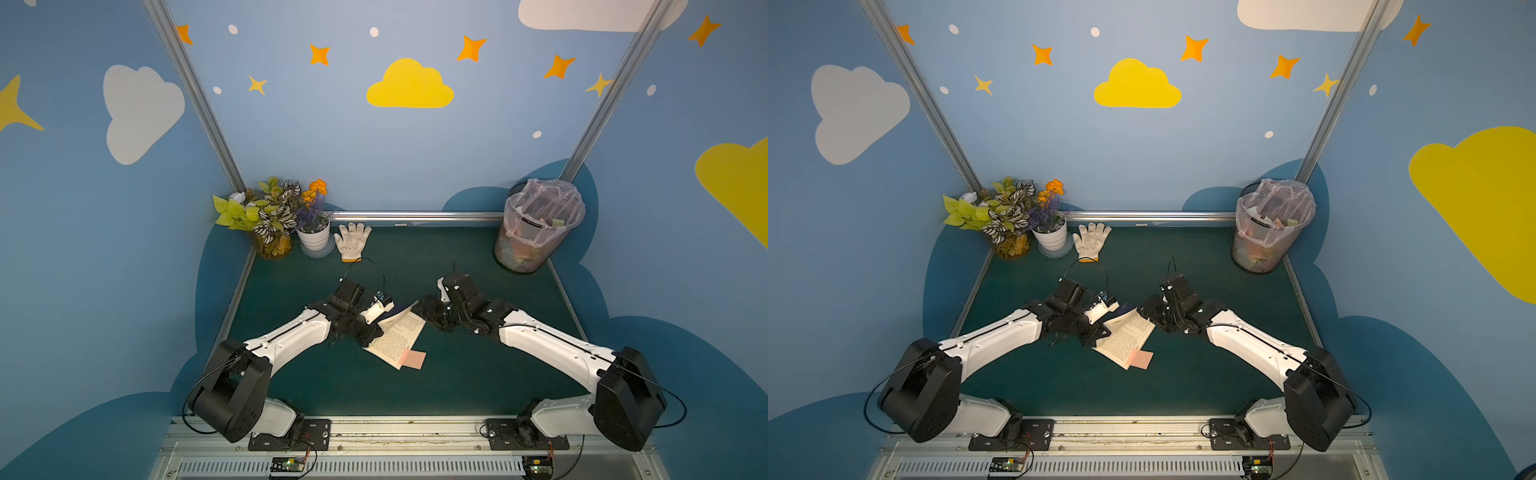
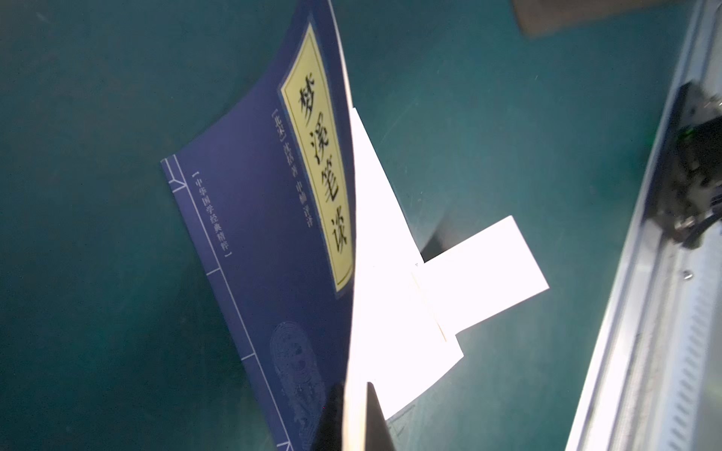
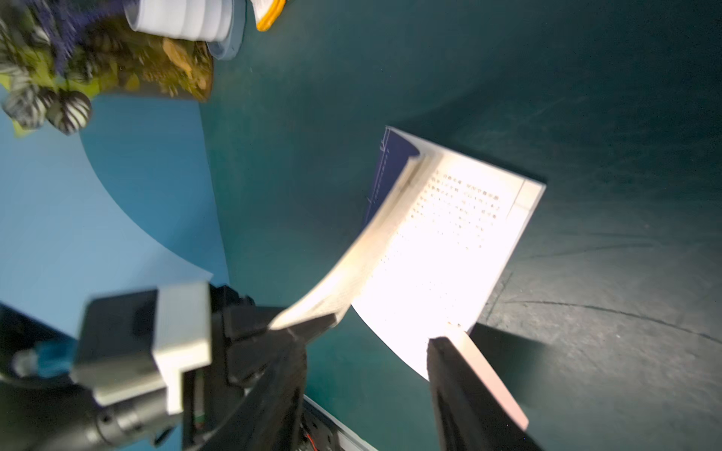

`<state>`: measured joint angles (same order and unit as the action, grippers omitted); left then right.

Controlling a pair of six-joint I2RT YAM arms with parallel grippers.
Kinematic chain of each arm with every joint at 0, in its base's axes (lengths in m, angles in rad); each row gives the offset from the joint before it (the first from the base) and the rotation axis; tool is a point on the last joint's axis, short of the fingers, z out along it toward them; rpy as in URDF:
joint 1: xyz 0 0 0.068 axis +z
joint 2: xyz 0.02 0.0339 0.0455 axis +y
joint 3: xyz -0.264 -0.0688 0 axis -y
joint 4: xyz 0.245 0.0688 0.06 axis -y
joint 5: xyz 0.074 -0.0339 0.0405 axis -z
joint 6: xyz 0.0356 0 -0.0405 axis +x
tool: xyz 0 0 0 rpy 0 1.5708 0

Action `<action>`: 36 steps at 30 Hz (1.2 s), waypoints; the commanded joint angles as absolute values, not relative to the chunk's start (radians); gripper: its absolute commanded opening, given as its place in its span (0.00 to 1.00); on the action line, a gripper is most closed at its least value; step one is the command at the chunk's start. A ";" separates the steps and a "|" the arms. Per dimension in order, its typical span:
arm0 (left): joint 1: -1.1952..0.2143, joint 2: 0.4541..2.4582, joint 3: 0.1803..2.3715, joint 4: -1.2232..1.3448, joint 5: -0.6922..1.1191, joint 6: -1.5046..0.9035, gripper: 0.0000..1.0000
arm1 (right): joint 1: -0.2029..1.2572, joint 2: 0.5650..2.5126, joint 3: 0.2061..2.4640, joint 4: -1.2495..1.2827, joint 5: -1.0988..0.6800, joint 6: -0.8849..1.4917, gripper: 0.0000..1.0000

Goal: Peel off the used sticky note
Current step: Tear off the note from the book.

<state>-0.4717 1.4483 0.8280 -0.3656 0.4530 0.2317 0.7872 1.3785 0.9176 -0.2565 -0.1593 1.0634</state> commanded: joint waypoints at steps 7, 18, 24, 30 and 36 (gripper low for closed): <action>-0.374 1.506 0.859 -0.408 0.683 0.163 0.03 | 0.904 1.636 1.000 -0.261 -0.119 1.019 0.01; -0.245 1.567 0.849 -0.400 0.750 0.166 0.03 | 0.910 1.858 1.039 -0.235 -0.134 1.052 0.00; -0.217 1.624 0.873 -0.427 0.728 0.143 0.03 | 0.907 1.849 1.037 -0.238 -0.150 1.050 0.00; -0.213 1.674 0.901 -0.449 0.716 0.136 0.03 | 0.907 1.772 1.088 -0.298 -0.146 0.994 0.06; -0.205 1.681 0.902 -0.450 0.716 0.131 0.03 | 0.888 1.634 1.108 -0.392 -0.105 0.943 0.18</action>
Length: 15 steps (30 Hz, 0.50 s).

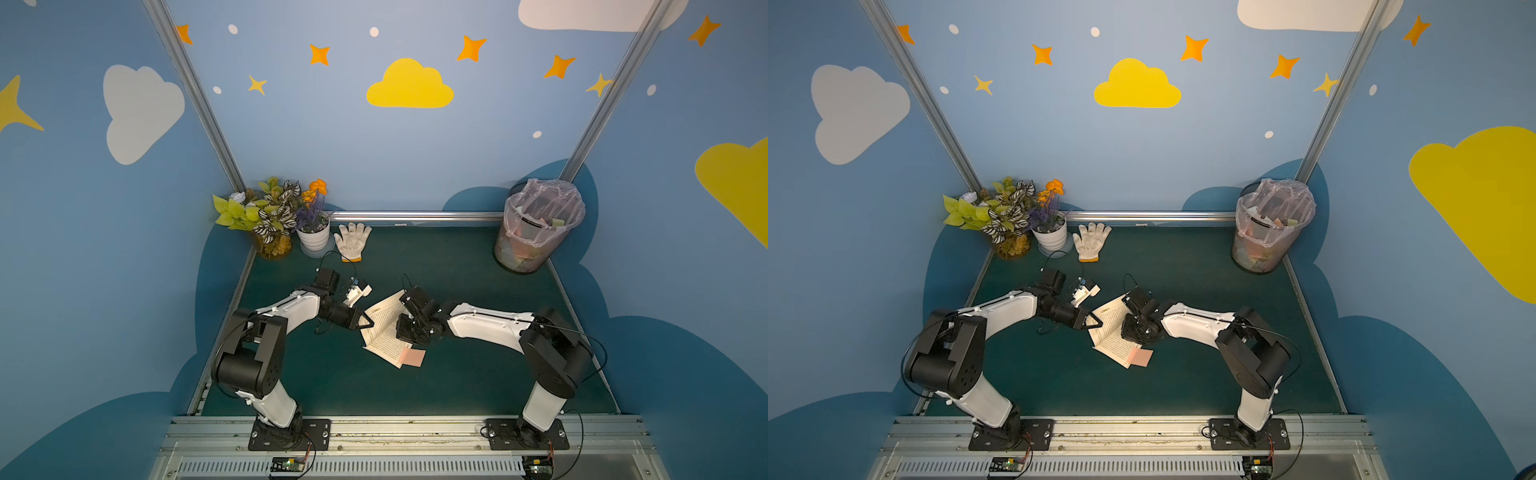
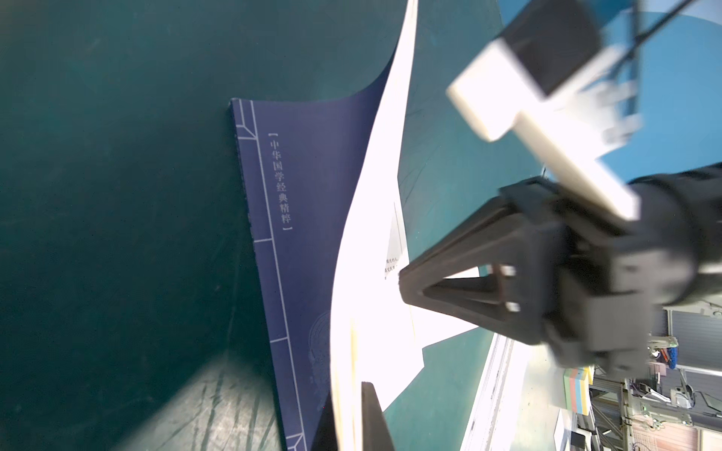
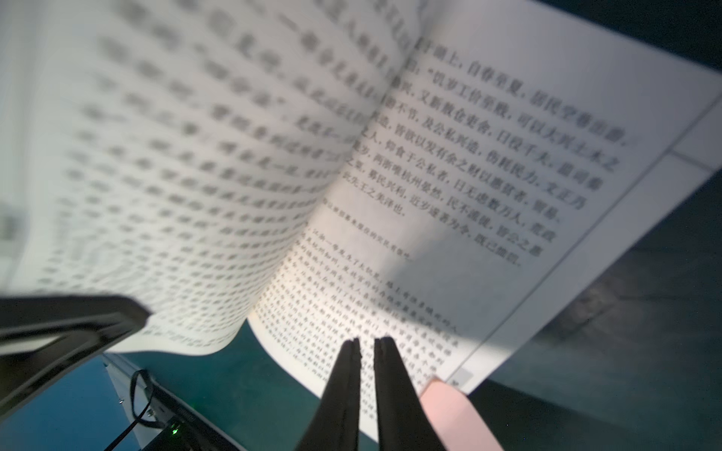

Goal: Peel off the used sticky note
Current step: Tear off the note from the book.

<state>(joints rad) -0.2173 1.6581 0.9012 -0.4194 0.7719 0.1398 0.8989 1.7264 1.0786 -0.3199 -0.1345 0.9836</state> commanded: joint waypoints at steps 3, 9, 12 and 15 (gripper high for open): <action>-0.203 1.676 0.901 -0.447 0.714 0.129 0.03 | 0.873 1.554 1.096 -0.449 -0.089 0.916 0.28; -0.203 1.672 0.898 -0.445 0.713 0.128 0.03 | 0.847 1.370 0.992 -0.539 -0.082 0.933 0.46; -0.202 1.673 0.899 -0.445 0.716 0.129 0.03 | 0.841 1.297 0.908 -0.534 -0.109 0.971 0.52; -0.203 1.671 0.897 -0.446 0.715 0.129 0.03 | 0.850 1.265 0.816 -0.482 -0.155 1.011 0.54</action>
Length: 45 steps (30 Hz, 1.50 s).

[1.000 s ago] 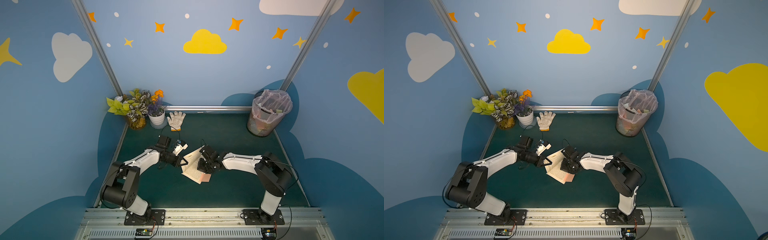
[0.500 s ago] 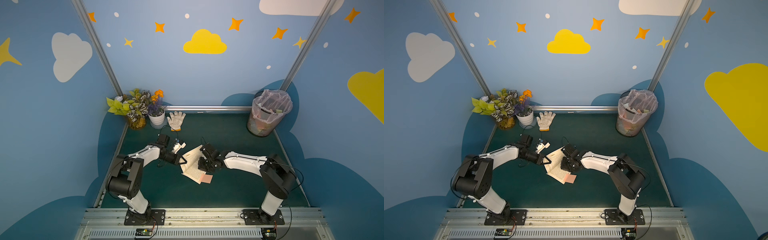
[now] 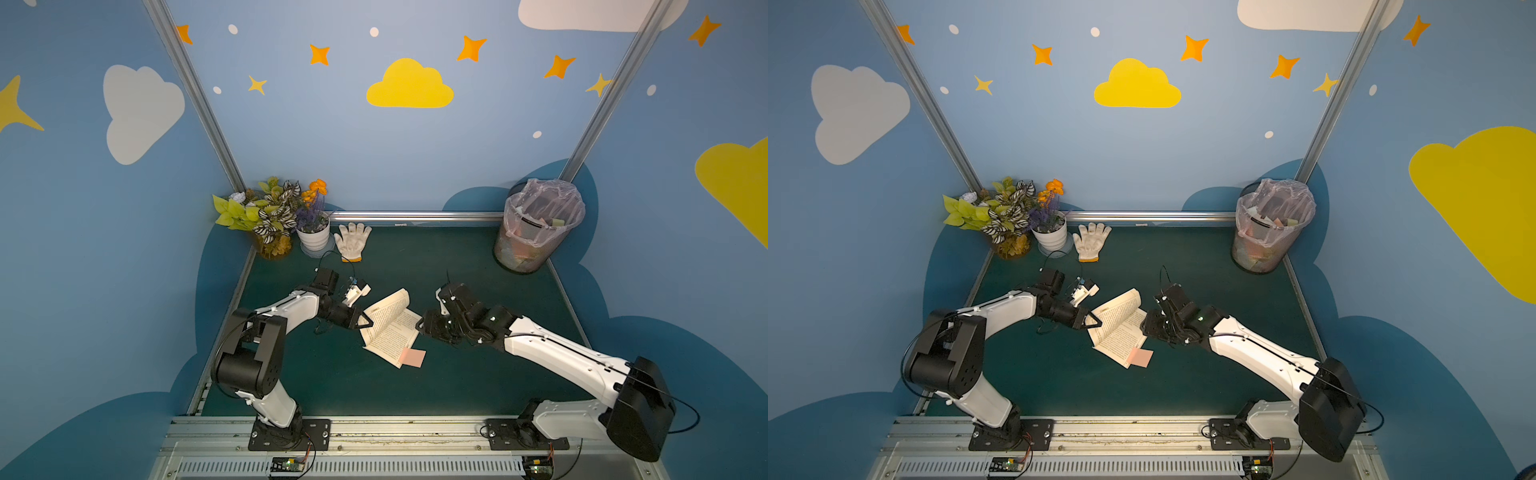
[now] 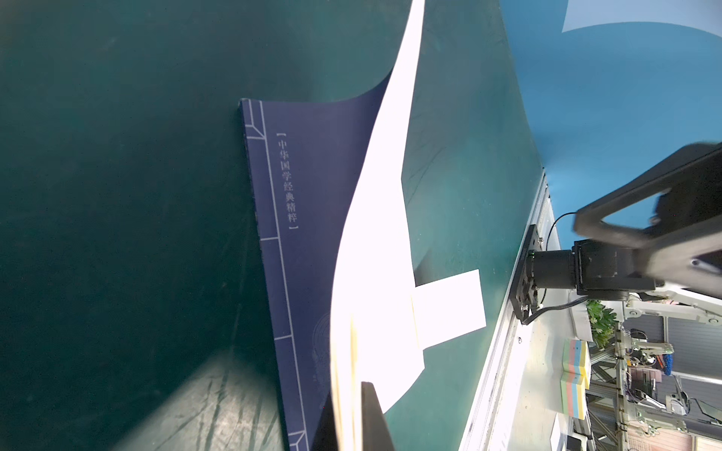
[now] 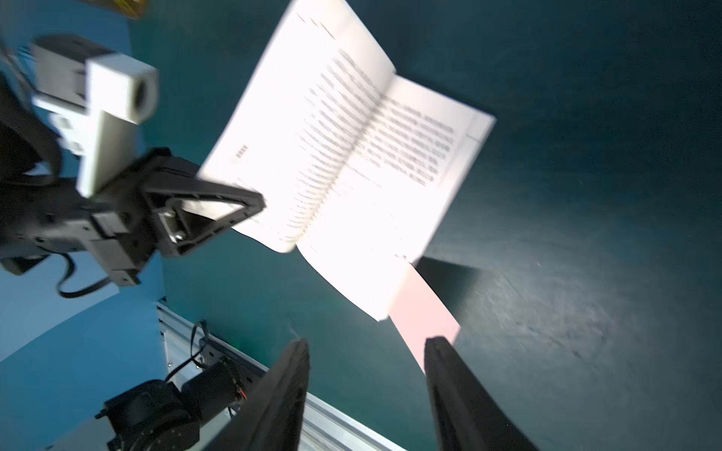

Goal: Peel off the used sticky note
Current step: Tear off the note from the book.

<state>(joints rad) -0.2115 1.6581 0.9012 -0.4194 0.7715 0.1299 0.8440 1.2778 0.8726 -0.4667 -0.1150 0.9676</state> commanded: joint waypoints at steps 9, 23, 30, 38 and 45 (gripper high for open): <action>-0.203 1.676 0.900 -0.446 0.722 0.132 0.03 | 0.905 1.353 0.739 -0.322 -0.192 1.067 0.58; -0.202 1.675 0.899 -0.447 0.728 0.134 0.03 | 0.891 1.535 0.763 -0.155 -0.191 1.117 0.50; -0.203 1.672 0.898 -0.445 0.730 0.135 0.03 | 0.868 1.507 0.758 -0.215 -0.134 1.095 0.00; -0.202 1.667 0.894 -0.443 0.729 0.136 0.03 | 0.791 1.364 0.690 -0.315 -0.102 1.051 0.00; -0.203 1.653 0.889 -0.440 0.725 0.136 0.03 | 0.723 1.199 0.663 -0.413 -0.115 0.967 0.00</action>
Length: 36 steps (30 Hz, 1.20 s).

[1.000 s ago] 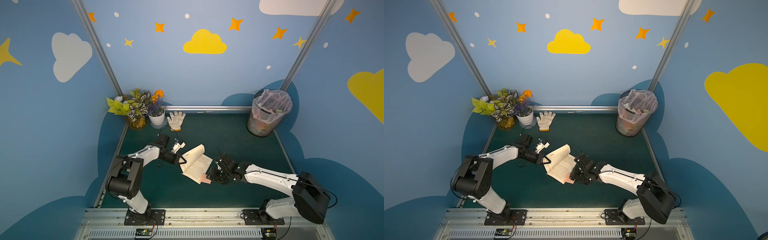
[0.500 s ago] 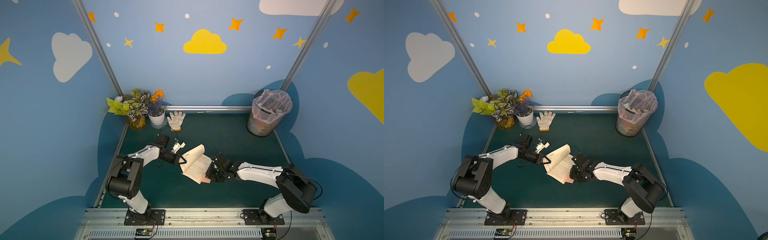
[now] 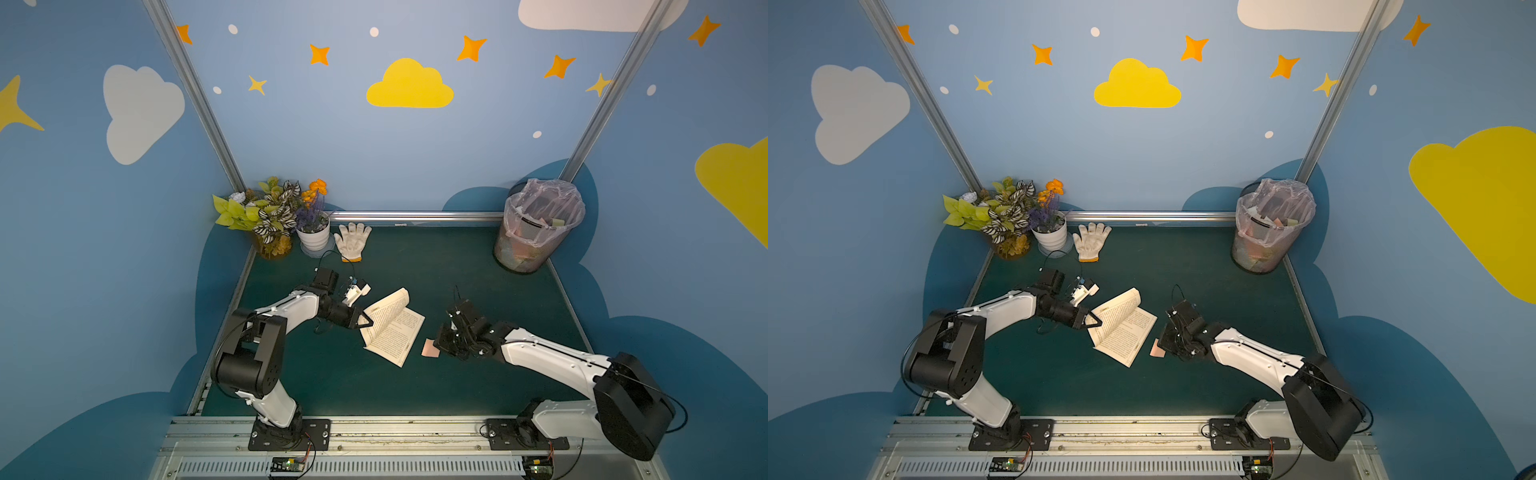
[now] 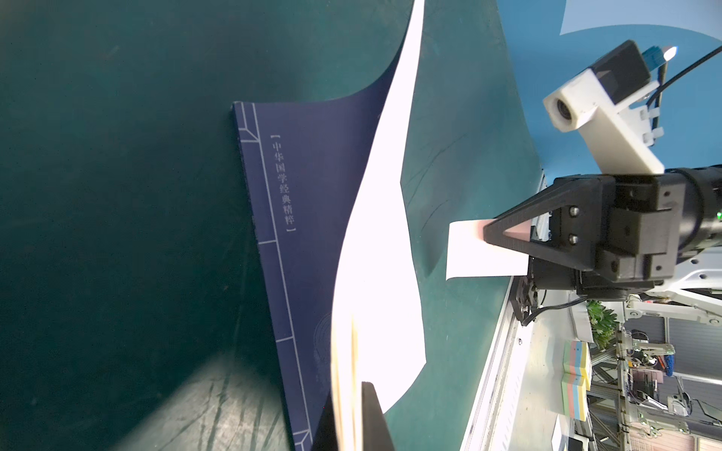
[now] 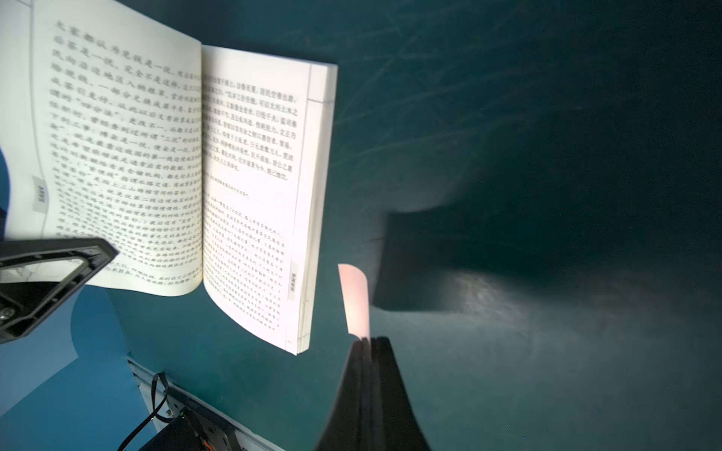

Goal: Peel off the used sticky note
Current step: Tear off the note from the book, then place the note in the trash bin.

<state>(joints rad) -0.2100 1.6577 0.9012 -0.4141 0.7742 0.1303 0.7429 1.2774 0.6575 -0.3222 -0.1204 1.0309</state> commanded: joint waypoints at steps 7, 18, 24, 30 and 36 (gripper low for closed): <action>-0.203 1.647 0.886 -0.440 0.728 0.137 0.03 | 0.627 0.902 0.837 -0.650 0.095 0.775 0.00; -0.202 1.643 0.884 -0.437 0.730 0.135 0.03 | 0.168 1.124 1.471 -0.858 0.189 0.498 0.00; -0.204 1.641 0.884 -0.436 0.733 0.137 0.03 | -0.042 1.410 1.735 -0.818 0.203 0.498 0.00; -0.205 1.646 0.884 -0.435 0.733 0.138 0.03 | -0.135 1.660 1.951 -0.809 0.194 0.488 0.00; -0.205 1.651 0.887 -0.435 0.735 0.137 0.03 | -0.142 1.796 2.092 -0.774 0.258 0.442 0.00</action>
<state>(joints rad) -0.2100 1.6474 0.9001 -0.4141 0.7712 0.1303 -0.1432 1.7767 2.0365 -0.7914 0.2165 0.4847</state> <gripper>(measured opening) 0.055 0.029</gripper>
